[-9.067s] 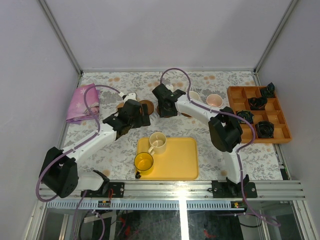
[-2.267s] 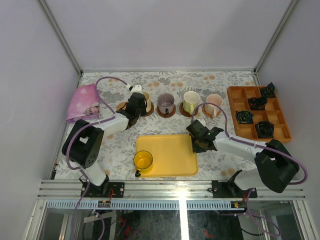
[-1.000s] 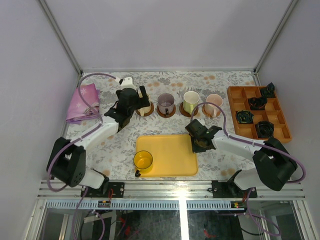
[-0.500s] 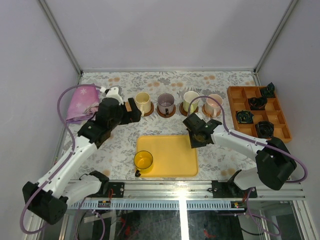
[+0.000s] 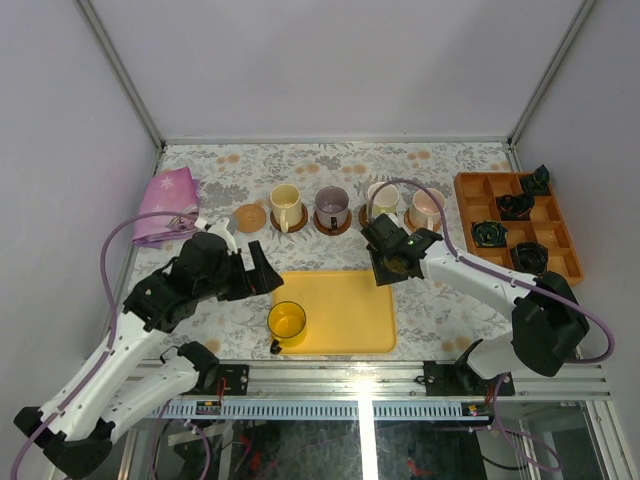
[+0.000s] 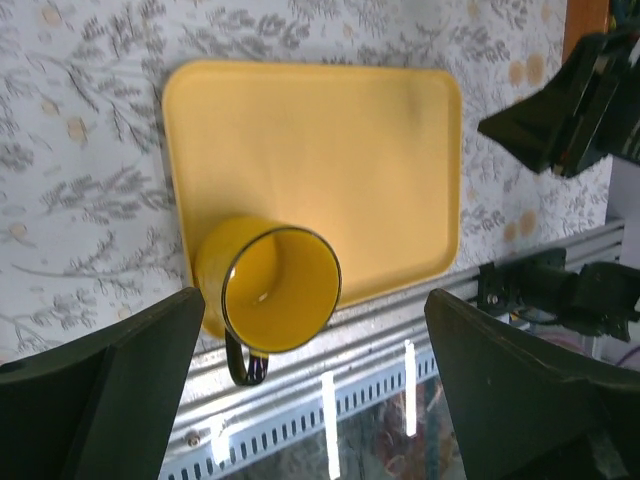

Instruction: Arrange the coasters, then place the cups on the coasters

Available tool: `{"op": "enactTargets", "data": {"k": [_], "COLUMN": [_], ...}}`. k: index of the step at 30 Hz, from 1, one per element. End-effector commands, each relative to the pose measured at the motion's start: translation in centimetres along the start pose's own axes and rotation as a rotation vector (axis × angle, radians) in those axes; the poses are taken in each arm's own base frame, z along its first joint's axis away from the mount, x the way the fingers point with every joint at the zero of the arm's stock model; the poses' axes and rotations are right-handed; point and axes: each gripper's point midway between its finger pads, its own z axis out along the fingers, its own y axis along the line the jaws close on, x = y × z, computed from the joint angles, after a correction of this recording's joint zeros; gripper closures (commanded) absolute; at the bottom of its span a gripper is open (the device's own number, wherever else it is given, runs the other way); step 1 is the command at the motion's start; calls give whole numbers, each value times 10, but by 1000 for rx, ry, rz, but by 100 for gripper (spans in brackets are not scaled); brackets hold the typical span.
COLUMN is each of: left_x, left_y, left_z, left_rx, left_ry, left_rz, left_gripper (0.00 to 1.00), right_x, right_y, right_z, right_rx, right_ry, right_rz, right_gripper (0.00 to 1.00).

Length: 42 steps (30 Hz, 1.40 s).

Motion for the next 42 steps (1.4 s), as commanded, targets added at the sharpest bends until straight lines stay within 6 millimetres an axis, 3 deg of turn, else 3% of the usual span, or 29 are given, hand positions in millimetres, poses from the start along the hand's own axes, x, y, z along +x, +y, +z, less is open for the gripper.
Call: {"op": "enactTargets", "data": {"k": [1, 11, 21, 34, 39, 42], "left_x": [43, 88, 111, 137, 147, 154], "left_y": [11, 19, 27, 27, 24, 26], "left_z": [-11, -7, 10, 29, 43, 49], "left_rx": [-10, 23, -12, -79, -105, -143], "left_ry": [141, 288, 361, 412, 403, 408], "left_rz": [-79, -92, -54, 50, 119, 174], "left_gripper": [9, 17, 24, 24, 36, 37], "right_x": [-23, -43, -48, -57, -58, -57], "right_y": [12, 34, 37, 46, 45, 43], "right_z": [-8, -9, -13, -16, -16, -17], "right_rx": [-37, -117, -125, -161, -156, -151], "right_ry": [-45, -65, -82, -100, -103, -106], "right_rz": [-40, -67, -52, -57, -61, -62], "right_gripper": [67, 67, 68, 70, 70, 70]}}
